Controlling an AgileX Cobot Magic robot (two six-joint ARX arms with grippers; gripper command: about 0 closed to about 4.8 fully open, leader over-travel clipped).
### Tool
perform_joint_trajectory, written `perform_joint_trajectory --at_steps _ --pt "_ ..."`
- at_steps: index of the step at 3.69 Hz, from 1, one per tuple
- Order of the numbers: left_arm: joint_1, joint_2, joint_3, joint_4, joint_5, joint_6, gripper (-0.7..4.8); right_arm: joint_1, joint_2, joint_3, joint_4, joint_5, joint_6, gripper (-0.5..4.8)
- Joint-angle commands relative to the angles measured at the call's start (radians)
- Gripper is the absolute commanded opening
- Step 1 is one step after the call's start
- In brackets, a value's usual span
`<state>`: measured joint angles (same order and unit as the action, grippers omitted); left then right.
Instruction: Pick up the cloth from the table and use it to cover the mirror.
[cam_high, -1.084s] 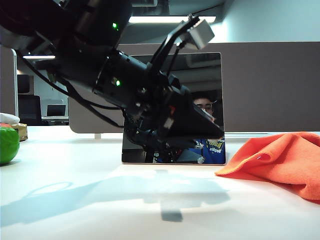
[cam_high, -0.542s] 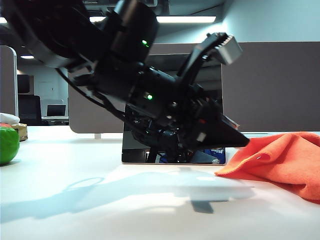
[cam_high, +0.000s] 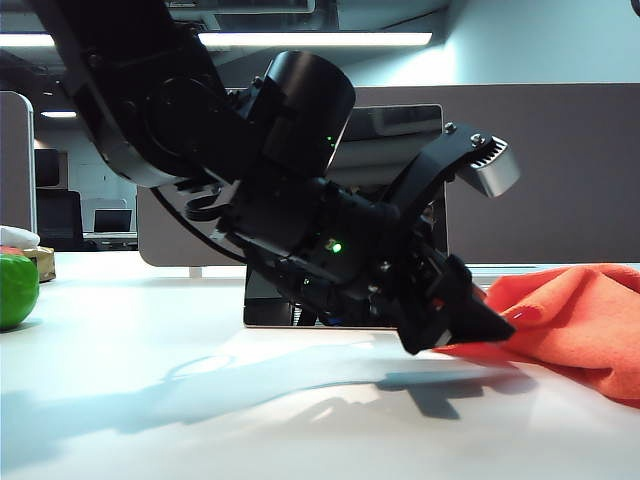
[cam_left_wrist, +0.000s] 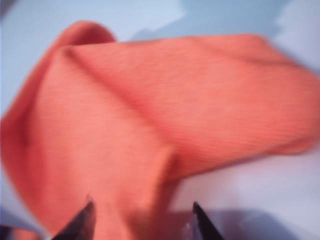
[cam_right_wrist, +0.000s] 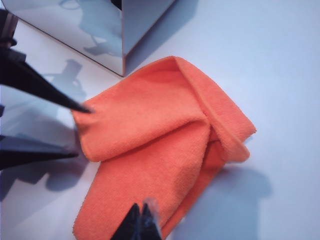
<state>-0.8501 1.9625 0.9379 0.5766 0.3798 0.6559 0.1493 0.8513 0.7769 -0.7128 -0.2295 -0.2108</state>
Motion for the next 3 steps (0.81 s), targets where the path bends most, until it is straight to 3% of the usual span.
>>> perform_joint_trajectory --at_steps 1,2,3 --pt "-0.002 0.054 0.065 0.047 -0.055 -0.019 2.41 0.000 -0.002 0.003 0.014 -0.017 0.001 0.00" --pt "-0.001 0.088 0.103 0.022 -0.092 -0.021 2.41 0.000 -0.002 0.003 0.018 -0.017 0.001 0.00" --pt "0.001 0.093 0.106 -0.018 -0.255 -0.020 2.36 0.000 -0.002 0.003 0.037 -0.017 0.001 -0.01"
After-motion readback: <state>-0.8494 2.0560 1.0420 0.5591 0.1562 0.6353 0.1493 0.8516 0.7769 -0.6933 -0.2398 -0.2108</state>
